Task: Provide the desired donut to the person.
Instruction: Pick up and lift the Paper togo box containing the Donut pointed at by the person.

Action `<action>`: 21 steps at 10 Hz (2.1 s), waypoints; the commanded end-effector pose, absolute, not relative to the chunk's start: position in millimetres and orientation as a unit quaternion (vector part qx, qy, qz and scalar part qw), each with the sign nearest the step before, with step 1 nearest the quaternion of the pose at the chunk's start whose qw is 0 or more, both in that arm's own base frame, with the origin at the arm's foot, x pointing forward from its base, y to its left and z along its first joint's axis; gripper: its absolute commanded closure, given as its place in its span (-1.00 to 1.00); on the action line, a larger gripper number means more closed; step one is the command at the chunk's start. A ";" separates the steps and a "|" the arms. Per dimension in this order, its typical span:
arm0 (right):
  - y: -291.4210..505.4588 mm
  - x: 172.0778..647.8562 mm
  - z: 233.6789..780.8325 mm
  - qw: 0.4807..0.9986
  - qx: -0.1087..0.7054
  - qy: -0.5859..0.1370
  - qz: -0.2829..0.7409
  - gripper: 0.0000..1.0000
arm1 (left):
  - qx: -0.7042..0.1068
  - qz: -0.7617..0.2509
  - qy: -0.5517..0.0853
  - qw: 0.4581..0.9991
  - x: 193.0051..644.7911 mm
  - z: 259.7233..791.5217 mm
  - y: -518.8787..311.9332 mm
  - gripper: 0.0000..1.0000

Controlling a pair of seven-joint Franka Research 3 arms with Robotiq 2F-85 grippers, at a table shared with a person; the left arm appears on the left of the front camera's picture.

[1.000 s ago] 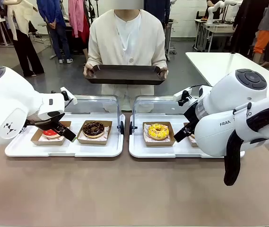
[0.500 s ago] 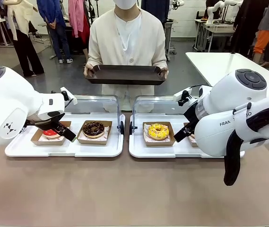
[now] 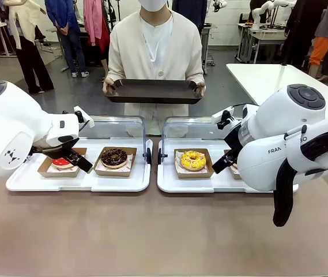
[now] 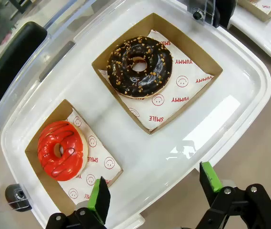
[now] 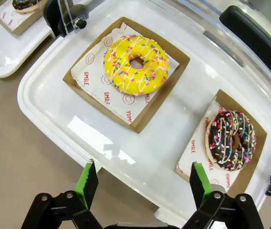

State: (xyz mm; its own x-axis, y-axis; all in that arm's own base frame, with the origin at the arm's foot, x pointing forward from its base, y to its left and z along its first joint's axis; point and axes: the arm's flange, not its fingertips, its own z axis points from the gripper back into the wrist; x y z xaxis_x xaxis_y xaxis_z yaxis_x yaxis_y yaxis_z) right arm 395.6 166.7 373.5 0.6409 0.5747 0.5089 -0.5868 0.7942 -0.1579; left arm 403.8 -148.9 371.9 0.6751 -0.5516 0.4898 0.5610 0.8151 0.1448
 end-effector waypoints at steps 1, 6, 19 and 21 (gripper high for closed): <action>166.8 395.6 373.5 0.906 0.011 -0.277 0.321 -1.00 | -0.009 -0.304 -0.265 0.915 403.7 371.9 -148.9 -1.00; 164.1 383.3 438.1 0.910 0.012 -0.272 0.314 -1.00 | 0.032 -0.311 -0.270 0.911 400.3 445.7 -149.4 -1.00; 148.3 333.6 617.0 0.912 -0.026 -0.261 0.316 -1.00 | 0.059 -0.303 -0.251 0.917 390.0 599.1 -137.1 -1.00; 148.3 333.6 617.0 0.912 -0.026 -0.261 0.316 -1.00 | 0.059 -0.303 -0.251 0.917 390.0 599.1 -137.1 -1.00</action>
